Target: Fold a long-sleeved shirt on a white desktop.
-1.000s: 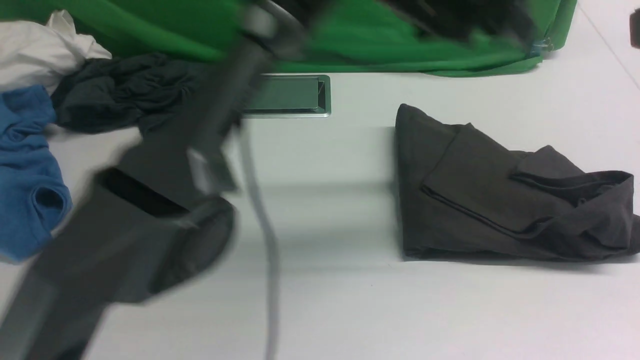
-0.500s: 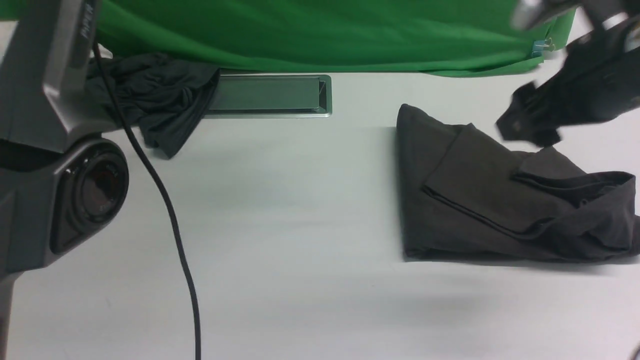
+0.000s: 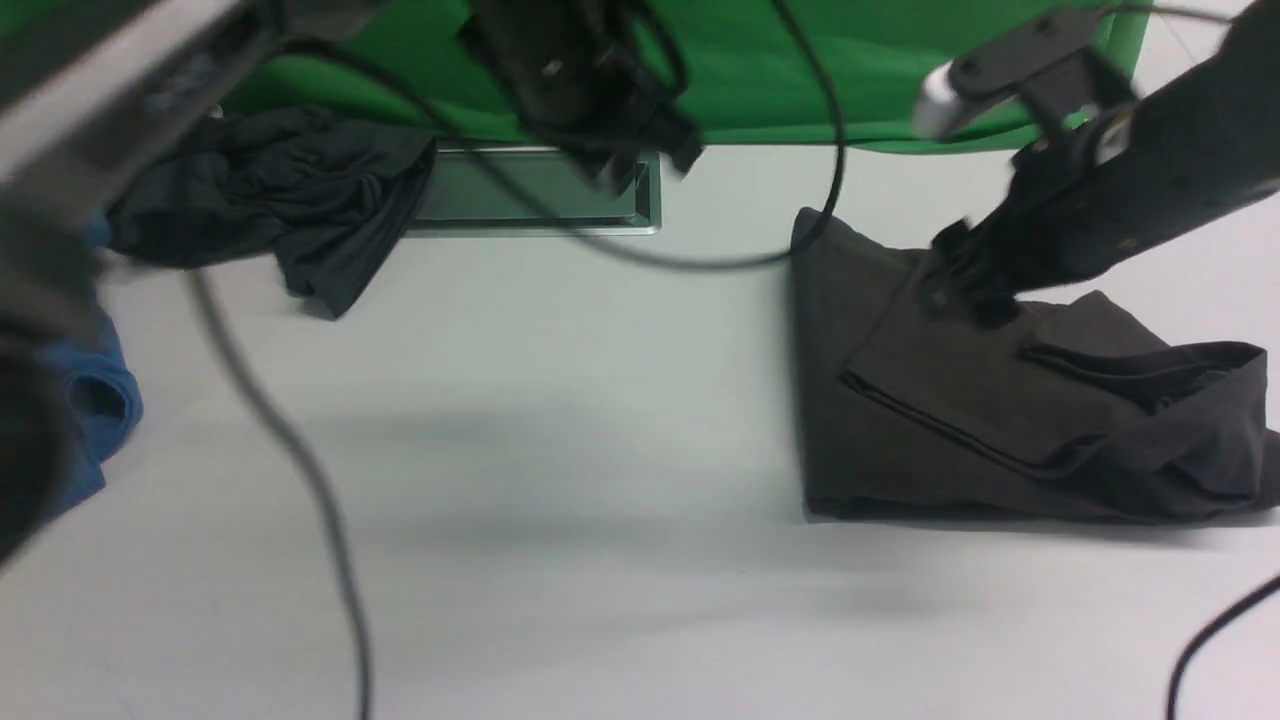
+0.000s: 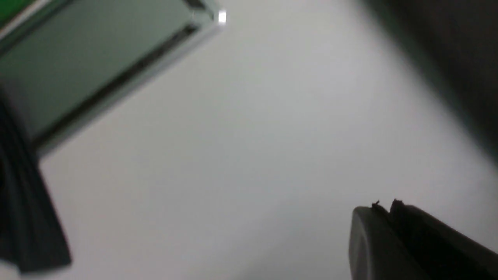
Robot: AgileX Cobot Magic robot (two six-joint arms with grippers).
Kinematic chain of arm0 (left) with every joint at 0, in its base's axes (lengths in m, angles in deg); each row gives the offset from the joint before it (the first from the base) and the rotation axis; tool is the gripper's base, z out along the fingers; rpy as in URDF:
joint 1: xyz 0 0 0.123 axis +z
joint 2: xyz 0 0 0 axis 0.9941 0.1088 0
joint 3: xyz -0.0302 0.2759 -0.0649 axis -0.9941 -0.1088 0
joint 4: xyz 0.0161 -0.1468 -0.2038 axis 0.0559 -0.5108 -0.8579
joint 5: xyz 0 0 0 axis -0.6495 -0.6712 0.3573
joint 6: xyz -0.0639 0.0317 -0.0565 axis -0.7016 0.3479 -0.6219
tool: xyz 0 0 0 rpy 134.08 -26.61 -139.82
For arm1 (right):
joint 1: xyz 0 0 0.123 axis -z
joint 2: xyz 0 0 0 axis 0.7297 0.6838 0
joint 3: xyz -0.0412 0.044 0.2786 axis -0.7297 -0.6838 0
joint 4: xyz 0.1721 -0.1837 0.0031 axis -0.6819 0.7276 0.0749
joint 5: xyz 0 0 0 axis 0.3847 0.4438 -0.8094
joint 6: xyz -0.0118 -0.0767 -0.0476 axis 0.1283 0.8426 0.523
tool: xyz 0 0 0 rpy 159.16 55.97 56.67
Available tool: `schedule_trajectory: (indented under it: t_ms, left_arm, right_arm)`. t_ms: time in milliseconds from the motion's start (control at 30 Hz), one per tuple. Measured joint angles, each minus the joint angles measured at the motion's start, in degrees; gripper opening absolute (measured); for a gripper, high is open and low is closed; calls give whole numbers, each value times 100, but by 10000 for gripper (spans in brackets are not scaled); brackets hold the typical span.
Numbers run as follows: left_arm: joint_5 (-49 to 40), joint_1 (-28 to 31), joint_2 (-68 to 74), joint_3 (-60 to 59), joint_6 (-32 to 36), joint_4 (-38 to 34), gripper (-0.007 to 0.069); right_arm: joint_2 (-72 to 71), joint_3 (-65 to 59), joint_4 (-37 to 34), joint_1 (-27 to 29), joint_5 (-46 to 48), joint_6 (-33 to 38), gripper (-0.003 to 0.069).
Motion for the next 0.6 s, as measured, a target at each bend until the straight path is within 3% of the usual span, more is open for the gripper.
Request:
schedule_trajectory:
  t_ms: [300,600]
  left_arm:
    - [942,892,-1985,-3230,67,-655,41]
    - [1819,1583,-2755,-4437,282,-1056,41]
  right_arm:
    - [952,0,-46,-200,-749,-241,580]
    - [1526,0,-46,-200,-1144,-253,569]
